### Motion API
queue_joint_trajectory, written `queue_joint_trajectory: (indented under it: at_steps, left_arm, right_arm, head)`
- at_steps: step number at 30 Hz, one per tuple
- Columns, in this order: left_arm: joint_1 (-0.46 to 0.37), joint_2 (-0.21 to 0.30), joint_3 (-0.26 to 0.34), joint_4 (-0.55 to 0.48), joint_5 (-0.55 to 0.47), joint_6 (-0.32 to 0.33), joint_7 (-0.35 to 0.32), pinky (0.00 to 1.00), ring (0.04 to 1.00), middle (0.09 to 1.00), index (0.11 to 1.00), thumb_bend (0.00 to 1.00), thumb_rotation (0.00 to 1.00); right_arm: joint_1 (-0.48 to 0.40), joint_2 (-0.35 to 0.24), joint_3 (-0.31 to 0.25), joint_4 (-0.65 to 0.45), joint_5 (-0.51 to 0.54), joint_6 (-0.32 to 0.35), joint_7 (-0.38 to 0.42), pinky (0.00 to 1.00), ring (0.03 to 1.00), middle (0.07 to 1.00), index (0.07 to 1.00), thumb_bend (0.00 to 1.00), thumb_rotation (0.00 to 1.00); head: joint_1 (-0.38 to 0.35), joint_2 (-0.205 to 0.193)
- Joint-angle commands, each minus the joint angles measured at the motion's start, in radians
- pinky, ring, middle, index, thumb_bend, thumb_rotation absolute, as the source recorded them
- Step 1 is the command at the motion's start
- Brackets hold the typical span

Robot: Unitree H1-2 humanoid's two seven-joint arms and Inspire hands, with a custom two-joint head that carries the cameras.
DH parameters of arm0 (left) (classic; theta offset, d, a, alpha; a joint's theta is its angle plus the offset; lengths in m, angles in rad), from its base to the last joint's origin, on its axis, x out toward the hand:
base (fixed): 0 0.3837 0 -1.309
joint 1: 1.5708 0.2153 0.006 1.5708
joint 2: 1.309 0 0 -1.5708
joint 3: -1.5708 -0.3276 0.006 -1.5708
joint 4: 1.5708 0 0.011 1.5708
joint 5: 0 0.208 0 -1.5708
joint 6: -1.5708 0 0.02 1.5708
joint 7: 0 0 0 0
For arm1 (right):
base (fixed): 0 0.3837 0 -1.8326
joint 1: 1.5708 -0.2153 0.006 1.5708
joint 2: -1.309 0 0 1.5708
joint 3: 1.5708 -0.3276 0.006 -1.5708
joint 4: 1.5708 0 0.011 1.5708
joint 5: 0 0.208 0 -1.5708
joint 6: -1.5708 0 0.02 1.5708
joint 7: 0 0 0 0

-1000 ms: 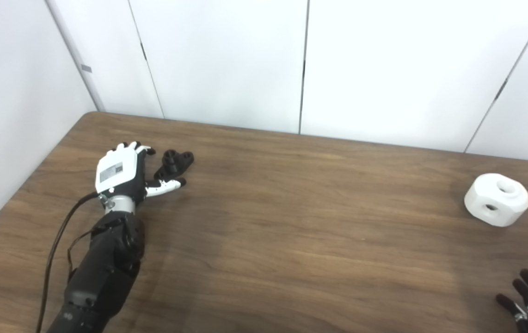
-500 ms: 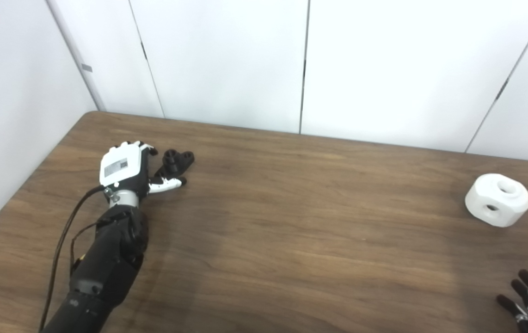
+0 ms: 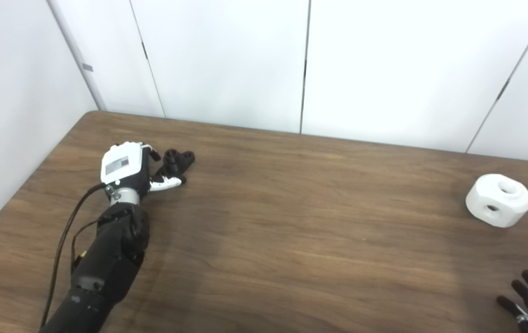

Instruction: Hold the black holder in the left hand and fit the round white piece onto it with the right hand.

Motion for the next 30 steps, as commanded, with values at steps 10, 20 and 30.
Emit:
queue_joint_trajectory:
  at_steps: [10,20,30]
  left_arm:
    - [-0.052,0.049,0.003,0.013,-0.025,-0.031,0.057,1.00,0.907,0.818,0.601,0.79,0.32]
    - [-0.055,0.041,0.003,0.013,-0.043,-0.033,0.072,1.00,0.903,0.801,0.570,0.78,0.29]
    - [-0.052,0.040,-0.001,0.004,-0.059,-0.031,0.068,1.00,0.892,0.794,0.554,0.79,0.28]
  right_arm:
    - [0.032,0.003,0.014,-0.027,-0.023,0.012,0.000,0.77,0.918,0.942,0.996,0.56,1.00]
    - [0.034,0.004,0.016,-0.034,-0.016,0.016,0.000,0.78,0.926,0.944,0.998,0.56,1.00]
    - [0.036,0.005,0.015,-0.041,-0.027,0.027,-0.004,0.77,0.915,0.940,0.989,0.58,1.00]
  head:
    - [-0.011,0.009]
    - [-0.010,0.011]
    - [-0.011,0.013]
